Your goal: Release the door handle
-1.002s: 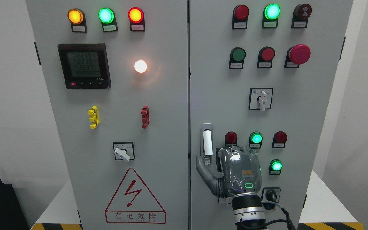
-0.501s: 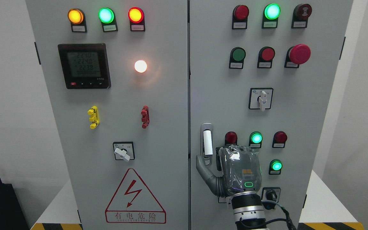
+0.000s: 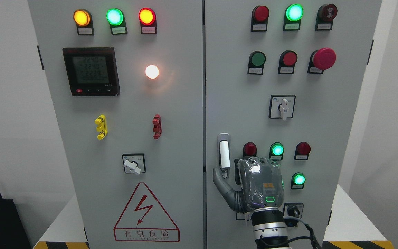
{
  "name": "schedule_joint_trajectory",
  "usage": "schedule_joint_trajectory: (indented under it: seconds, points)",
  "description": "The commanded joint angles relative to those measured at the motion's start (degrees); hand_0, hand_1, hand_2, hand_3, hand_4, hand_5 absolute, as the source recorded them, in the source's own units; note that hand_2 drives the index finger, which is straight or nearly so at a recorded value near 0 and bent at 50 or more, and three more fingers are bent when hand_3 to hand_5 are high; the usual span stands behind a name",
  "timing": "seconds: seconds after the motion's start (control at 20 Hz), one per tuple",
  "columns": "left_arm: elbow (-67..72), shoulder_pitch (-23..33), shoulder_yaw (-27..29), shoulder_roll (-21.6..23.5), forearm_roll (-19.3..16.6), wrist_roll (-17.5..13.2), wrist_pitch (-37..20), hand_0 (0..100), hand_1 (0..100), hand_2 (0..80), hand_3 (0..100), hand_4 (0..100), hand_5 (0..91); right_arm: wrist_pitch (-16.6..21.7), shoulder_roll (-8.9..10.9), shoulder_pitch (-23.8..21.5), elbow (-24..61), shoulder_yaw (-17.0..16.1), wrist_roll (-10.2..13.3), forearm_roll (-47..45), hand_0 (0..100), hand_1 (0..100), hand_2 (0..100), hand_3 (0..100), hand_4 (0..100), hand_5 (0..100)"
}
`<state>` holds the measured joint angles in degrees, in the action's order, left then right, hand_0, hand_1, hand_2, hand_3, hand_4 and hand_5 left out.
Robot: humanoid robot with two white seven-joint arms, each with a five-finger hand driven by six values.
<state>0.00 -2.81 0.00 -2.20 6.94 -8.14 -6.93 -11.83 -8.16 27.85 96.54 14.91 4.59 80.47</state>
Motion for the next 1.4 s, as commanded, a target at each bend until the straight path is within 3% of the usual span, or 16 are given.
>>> schedule_joint_trajectory:
  seconds: [0.0,1.35]
  points:
    - [0.97,0.00,0.62,0.00,0.00,-0.03,-0.02,12,39,0.0,0,0,0.0,0.05,-0.01,0.01,0.05,-0.58,0.33,-0.05,36,7,93,100,92,95]
    - [0.97,0.00,0.62,0.00,0.00,-0.03,-0.10,12,39,0.0,0,0,0.0,0.05,0.08,0.01,0.31,-2.25,0.42,-0.05,38,11,94,100,93,95]
